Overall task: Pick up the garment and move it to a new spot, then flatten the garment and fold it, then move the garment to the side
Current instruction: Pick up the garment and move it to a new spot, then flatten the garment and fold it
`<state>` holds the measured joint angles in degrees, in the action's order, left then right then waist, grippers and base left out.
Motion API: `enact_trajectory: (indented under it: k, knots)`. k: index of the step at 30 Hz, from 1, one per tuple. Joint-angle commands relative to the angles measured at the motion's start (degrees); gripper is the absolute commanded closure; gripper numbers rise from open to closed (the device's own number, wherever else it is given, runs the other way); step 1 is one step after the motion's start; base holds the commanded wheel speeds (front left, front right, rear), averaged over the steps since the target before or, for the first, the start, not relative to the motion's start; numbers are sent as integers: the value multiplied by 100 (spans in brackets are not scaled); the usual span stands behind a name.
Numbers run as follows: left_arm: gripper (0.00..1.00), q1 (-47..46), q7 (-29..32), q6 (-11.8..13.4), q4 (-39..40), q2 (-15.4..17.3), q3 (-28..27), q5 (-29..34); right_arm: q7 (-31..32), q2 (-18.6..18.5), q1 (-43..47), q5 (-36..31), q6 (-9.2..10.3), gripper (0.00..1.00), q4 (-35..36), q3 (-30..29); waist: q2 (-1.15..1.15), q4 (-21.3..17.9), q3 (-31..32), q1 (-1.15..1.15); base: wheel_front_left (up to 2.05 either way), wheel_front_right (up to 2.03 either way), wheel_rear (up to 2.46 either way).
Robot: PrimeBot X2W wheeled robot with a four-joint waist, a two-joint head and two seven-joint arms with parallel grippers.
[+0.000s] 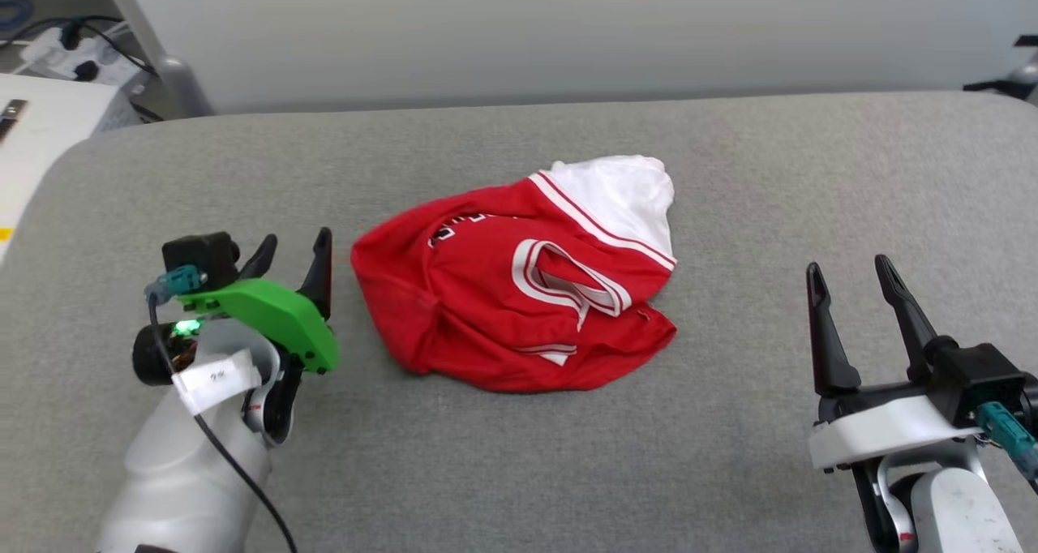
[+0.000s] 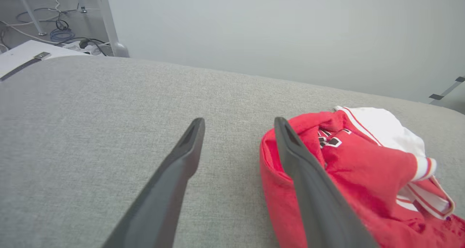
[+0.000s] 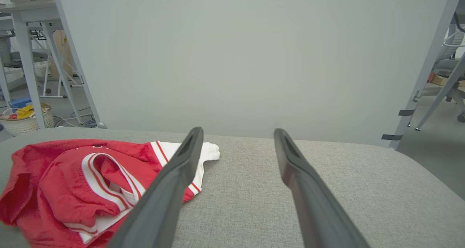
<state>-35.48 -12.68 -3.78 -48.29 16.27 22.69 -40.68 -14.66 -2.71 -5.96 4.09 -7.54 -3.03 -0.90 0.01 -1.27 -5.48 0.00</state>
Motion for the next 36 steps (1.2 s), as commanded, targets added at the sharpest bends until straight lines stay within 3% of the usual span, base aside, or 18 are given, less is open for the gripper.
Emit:
enact_trajectory:
  k: [1, 6, 10, 20, 36]
  knots:
    - [0, 205, -107, -21, 96, 117, 43, 154, -34, -17, 118, -68, 5, 0, -19, -54, -1, 280, 271, 0, 0, 0, 0]
    - [0, 756, -224, -25, 845, 336, 81, 587, -34, -17, 351, -162, 5, 0, 5, -204, -1, 544, 530, 0, 0, 0, 0]
    - [0, 1474, -229, 212, 1959, 472, -143, 1099, -34, -17, 541, -238, 5, 0, 31, -283, -1, 667, 704, 0, 0, 0, 0]
    - [0, 3411, -230, 726, 4135, 69, -583, 2007, -34, -17, 927, -272, 5, 0, 109, -384, -1, 737, 929, 0, 0, 0, 0]
    - [0, 3580, -231, 472, 4366, -271, -900, 2503, -34, -17, 969, -327, 5, 0, 35, -258, -1, 774, 748, 0, 0, 0, 0]
